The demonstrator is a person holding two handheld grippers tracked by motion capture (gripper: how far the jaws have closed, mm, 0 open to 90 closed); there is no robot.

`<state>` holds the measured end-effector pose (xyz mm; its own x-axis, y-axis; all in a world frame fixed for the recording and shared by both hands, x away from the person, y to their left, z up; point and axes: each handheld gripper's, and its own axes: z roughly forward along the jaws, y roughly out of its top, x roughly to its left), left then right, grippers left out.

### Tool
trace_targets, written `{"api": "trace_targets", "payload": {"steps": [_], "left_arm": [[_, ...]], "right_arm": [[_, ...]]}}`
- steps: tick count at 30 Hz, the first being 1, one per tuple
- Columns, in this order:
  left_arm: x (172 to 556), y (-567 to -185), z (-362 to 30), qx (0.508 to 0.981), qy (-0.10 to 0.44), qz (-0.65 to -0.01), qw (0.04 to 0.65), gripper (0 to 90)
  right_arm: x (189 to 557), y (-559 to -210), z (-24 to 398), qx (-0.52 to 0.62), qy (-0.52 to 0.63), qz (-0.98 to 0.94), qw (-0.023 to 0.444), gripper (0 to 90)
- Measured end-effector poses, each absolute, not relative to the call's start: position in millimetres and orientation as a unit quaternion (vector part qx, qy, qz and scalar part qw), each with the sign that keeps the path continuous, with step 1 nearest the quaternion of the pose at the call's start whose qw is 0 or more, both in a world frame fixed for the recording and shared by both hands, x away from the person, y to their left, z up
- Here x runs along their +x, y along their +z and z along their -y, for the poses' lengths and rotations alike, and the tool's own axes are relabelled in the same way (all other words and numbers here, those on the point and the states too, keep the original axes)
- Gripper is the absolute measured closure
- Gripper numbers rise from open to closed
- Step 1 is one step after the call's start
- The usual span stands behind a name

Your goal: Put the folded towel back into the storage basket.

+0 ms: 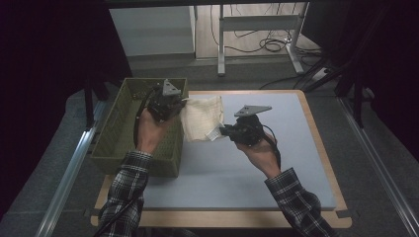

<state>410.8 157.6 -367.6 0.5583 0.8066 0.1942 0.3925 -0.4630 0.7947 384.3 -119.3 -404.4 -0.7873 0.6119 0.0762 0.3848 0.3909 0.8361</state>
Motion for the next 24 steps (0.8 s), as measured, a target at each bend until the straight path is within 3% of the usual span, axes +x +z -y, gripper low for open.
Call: {"api": "trace_targets", "payload": {"steps": [24], "left_arm": [[413.6, -353.8, -231.9, 0.783, 0.331, -0.418, 0.321, 83.0]], "right_arm": [[404.6, -397.9, 25.9, 0.285, 0.476, -0.826, 0.098, 81.6]]}}
